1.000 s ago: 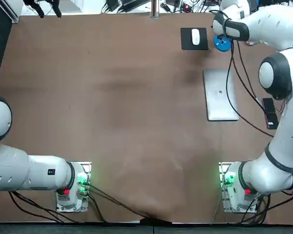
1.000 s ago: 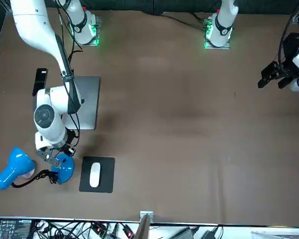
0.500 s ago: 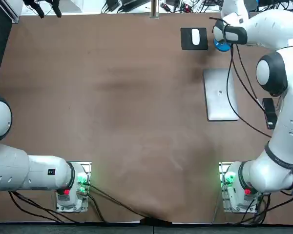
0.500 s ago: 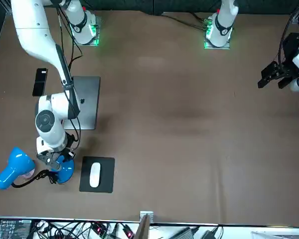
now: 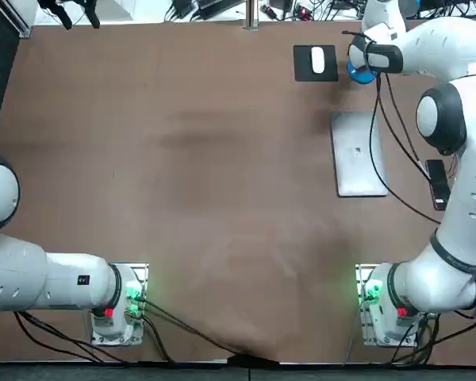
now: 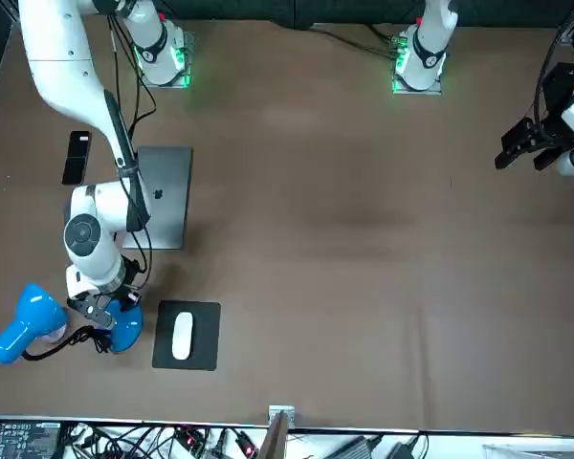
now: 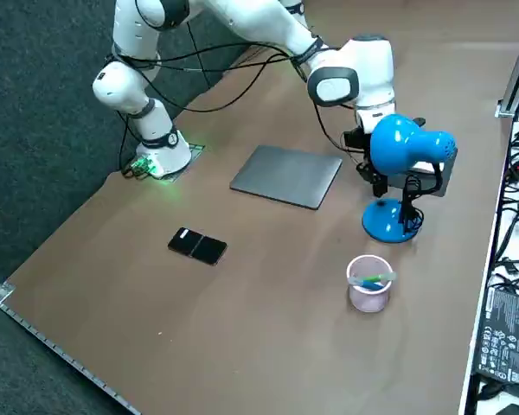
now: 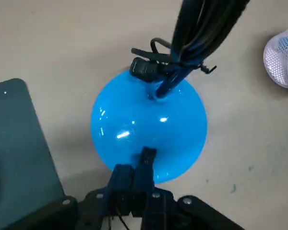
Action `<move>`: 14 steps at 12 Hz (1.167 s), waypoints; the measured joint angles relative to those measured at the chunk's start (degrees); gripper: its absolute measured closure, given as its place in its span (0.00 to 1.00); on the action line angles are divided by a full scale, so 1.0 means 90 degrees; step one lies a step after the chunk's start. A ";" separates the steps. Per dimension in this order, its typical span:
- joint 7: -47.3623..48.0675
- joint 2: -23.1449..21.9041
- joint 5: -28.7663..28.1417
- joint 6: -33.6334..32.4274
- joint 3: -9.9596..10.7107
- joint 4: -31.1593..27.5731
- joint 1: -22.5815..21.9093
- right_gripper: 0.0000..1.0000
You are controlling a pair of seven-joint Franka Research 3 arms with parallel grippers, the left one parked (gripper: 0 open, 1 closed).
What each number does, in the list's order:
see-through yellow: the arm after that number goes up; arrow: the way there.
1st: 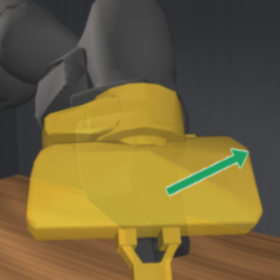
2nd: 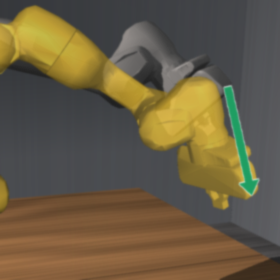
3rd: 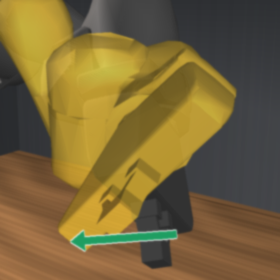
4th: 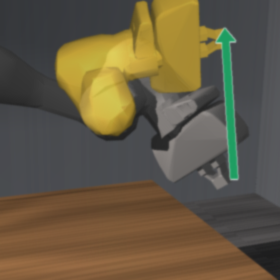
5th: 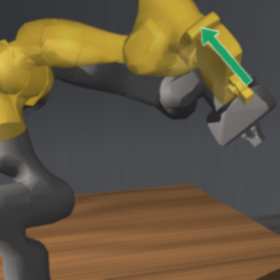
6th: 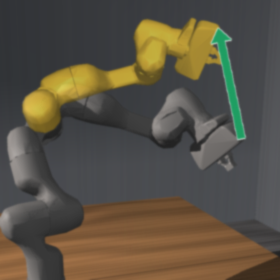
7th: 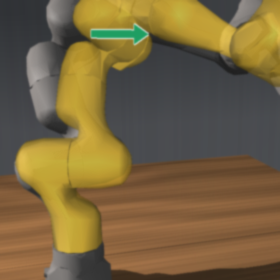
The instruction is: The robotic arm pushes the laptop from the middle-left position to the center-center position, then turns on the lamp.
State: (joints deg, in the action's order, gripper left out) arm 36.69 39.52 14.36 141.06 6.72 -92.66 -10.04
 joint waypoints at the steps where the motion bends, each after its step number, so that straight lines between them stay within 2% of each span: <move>1: -0.0079 0.0030 0.0005 0.0075 0.0000 0.0000 0.0030 0.98; 14: -0.0192 0.0199 0.0040 0.0386 -0.0002 0.0001 0.0098 0.98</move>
State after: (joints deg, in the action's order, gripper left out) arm 34.96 41.32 14.72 144.54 6.69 -92.65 -9.16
